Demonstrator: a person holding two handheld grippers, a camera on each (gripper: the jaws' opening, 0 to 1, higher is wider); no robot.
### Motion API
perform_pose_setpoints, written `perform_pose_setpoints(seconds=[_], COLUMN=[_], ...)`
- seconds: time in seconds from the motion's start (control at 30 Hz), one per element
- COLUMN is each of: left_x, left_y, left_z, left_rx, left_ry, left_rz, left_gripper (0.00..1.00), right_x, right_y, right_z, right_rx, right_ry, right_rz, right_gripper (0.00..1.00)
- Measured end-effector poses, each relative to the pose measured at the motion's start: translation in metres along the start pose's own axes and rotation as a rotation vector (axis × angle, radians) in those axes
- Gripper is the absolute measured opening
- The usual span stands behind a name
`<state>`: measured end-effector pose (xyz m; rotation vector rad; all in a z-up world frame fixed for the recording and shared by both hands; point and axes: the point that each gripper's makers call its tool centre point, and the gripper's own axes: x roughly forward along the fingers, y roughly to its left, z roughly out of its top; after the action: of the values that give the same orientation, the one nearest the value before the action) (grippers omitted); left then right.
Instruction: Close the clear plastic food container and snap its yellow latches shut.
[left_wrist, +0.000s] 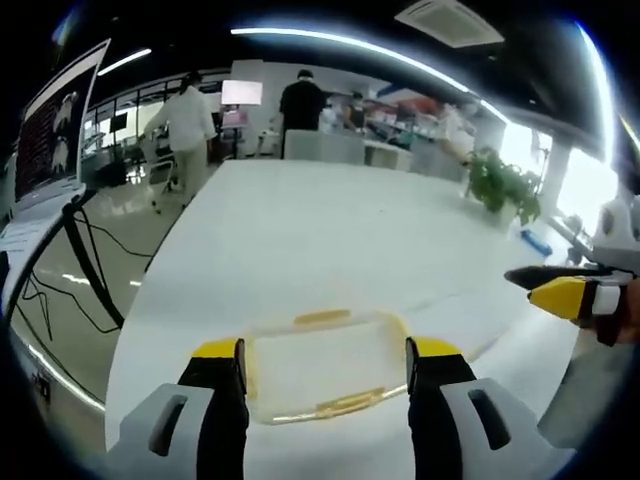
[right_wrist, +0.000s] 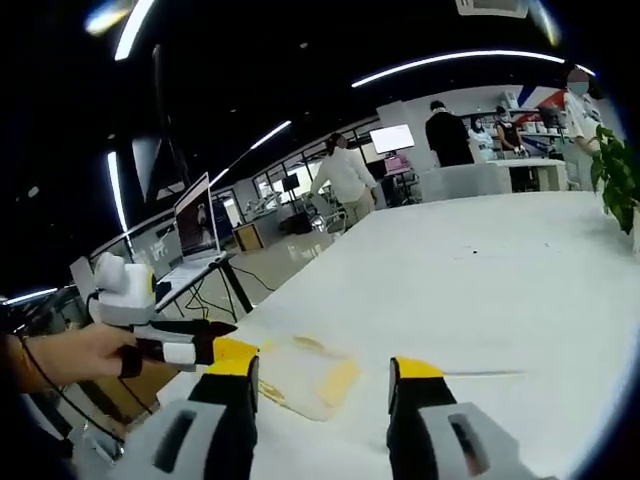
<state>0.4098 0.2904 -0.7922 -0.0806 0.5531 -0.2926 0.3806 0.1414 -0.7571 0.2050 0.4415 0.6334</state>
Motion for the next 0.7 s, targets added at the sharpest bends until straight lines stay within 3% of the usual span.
perform_pose_setpoints(seconds=[0.07,0.17,0.33,0.7], left_x=[0.001,0.003,0.01,0.019], left_y=[0.003,0.008,0.018,0.034], left_z=[-0.002,-0.005,-0.012,-0.023], left_rx=[0.01,0.045,0.0,-0.008], left_ry=[0.011,0.03,0.038,0.067], left_rz=[0.007,0.023,0.031,0.065], left_gripper=[0.63,0.62,0.59,0.51], right_x=[0.004,0.014,0.033,0.058], right_y=[0.003,0.009,0.014,0.012], right_z=[0.003,0.006,-0.007,-0.027], right_rx=[-0.012,-0.013,-0.031,-0.088], right_ry=[-0.014,-0.033,0.002,0.049], right_rz=[-0.004,0.005,0.021,-0.056], right_gripper=[0.41,0.4,0.4,0.26])
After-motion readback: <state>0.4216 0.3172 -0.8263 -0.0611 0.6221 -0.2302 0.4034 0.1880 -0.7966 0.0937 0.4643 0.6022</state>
